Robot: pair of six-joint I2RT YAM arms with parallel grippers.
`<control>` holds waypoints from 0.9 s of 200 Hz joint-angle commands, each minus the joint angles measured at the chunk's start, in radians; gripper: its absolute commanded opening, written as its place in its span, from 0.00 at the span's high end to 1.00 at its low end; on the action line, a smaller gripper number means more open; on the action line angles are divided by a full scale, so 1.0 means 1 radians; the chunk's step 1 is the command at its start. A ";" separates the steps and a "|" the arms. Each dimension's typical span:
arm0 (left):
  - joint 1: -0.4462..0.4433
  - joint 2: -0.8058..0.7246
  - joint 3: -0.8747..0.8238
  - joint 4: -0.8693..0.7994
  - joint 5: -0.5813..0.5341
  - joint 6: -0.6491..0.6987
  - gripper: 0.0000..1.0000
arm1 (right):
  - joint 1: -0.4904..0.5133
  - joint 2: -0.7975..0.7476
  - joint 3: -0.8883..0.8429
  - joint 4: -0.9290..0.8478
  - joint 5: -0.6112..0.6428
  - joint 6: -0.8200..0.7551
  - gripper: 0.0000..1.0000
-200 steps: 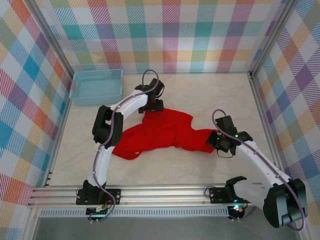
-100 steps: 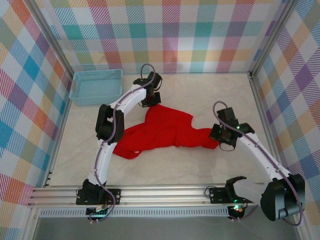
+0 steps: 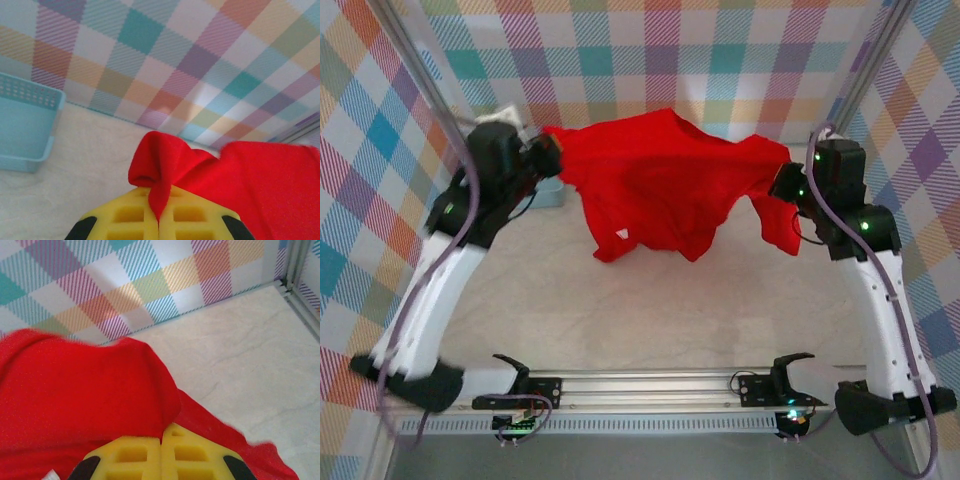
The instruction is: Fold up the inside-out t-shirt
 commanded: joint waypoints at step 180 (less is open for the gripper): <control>-0.295 0.117 -0.578 -0.231 -0.130 -0.182 0.16 | 0.082 -0.119 -0.753 0.009 -0.082 0.183 0.38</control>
